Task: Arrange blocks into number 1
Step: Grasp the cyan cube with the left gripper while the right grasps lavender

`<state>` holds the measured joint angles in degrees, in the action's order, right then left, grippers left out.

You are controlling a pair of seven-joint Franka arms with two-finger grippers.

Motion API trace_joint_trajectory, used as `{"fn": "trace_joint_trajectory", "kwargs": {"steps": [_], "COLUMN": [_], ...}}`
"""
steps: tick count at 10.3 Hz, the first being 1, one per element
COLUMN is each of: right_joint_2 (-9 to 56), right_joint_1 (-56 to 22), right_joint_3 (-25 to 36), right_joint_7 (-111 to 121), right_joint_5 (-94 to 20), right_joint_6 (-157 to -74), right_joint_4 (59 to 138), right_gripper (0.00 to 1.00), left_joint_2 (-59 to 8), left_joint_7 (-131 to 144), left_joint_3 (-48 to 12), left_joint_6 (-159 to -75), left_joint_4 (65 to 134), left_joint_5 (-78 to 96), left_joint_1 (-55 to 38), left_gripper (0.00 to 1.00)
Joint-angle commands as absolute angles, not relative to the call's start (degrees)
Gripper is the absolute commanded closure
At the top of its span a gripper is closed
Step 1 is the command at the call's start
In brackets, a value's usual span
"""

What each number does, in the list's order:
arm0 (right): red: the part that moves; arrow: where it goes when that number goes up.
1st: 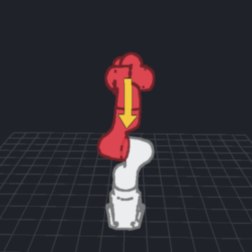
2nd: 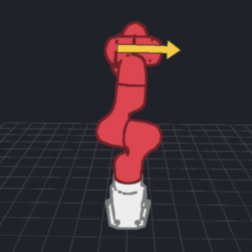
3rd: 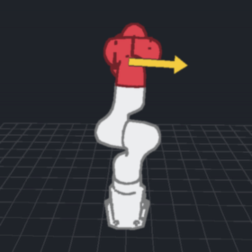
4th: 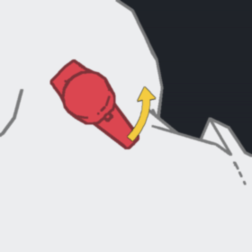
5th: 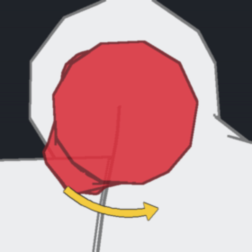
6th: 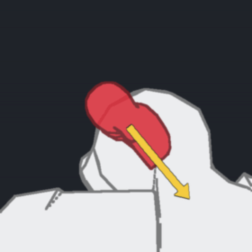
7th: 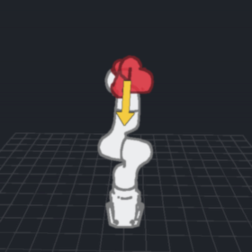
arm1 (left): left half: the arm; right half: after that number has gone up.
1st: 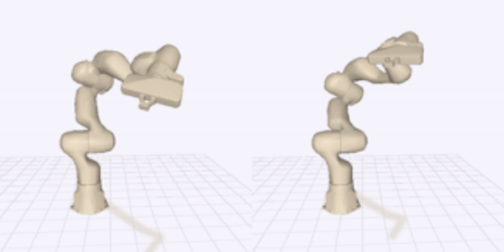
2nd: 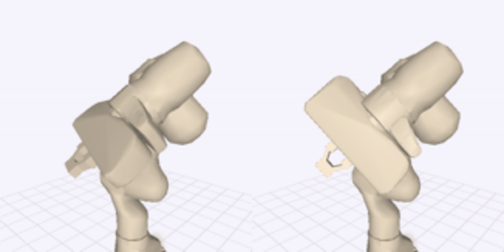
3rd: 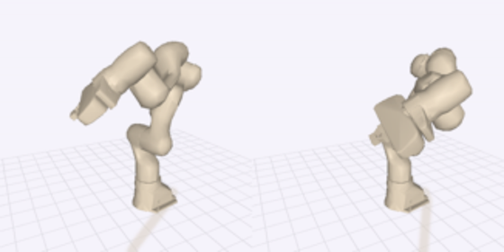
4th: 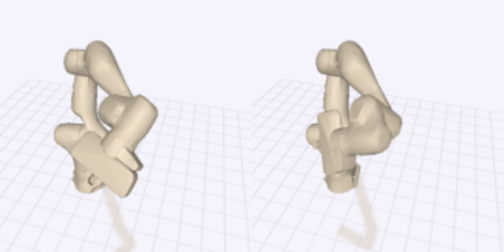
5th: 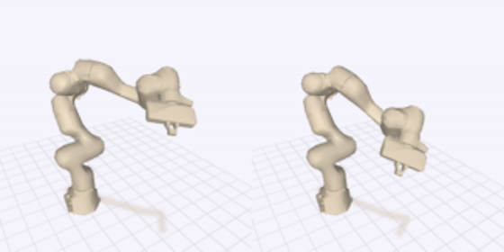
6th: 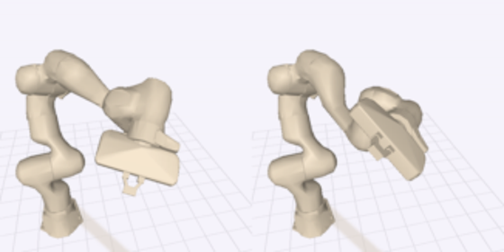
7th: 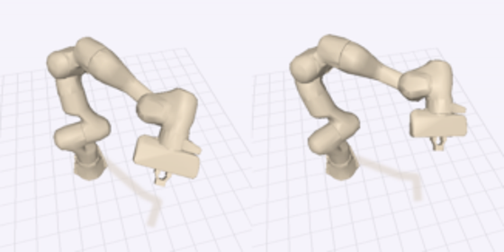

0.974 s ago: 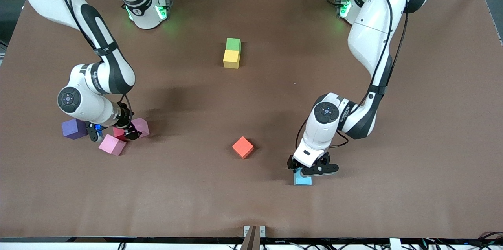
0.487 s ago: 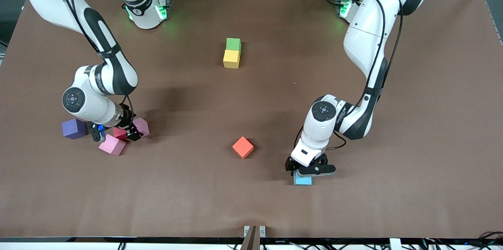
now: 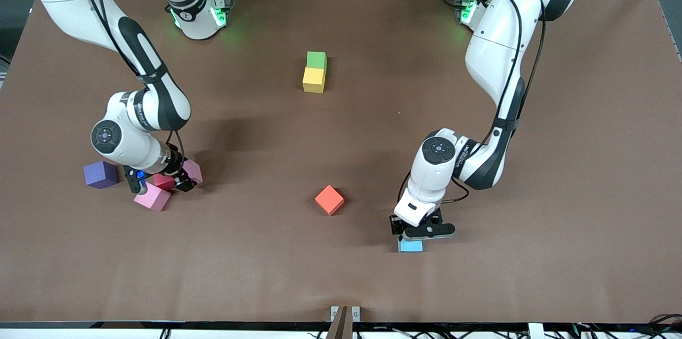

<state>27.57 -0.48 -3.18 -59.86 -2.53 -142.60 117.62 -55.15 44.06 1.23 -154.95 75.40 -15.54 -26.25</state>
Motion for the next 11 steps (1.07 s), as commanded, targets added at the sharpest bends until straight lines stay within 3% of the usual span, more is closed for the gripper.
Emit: {"fn": "trace_joint_trajectory", "kwargs": {"steps": [1,3,7,9,11], "right_joint_2": [26.2,25.1,21.8,21.0,20.1], "right_joint_1": [-0.2,-0.9,-1.3,-1.0,1.0], "right_joint_3": [-3.9,-4.0,-13.6,-15.8,-15.7], "right_joint_7": [-52.9,-49.9,-42.8,-43.0,-41.6], "right_joint_5": [-1.8,-2.1,-2.1,-2.0,-1.9], "right_joint_6": [-139.2,-138.5,-136.6,-136.3,-136.1], "right_joint_4": [117.5,116.5,114.1,113.7,113.1], "right_gripper": [1.0,1.0,1.0,1.0,1.0], "left_joint_2": [-54.0,-50.5,-43.2,-36.8,-27.6], "left_joint_7": [46.8,52.3,70.0,76.3,81.3], "left_joint_3": [1.9,1.8,-2.6,-6.7,-11.2], "left_joint_6": [-154.0,-144.6,-127.0,-120.8,-120.8], "left_joint_4": [75.3,75.9,79.1,86.5,99.1], "left_joint_5": [-13.5,-13.3,-13.4,-13.4,-13.3], "left_joint_1": [-27.9,-30.6,-38.4,-41.2,-41.7], "left_gripper": [1.0,1.0,1.0,1.0,1.0]}}
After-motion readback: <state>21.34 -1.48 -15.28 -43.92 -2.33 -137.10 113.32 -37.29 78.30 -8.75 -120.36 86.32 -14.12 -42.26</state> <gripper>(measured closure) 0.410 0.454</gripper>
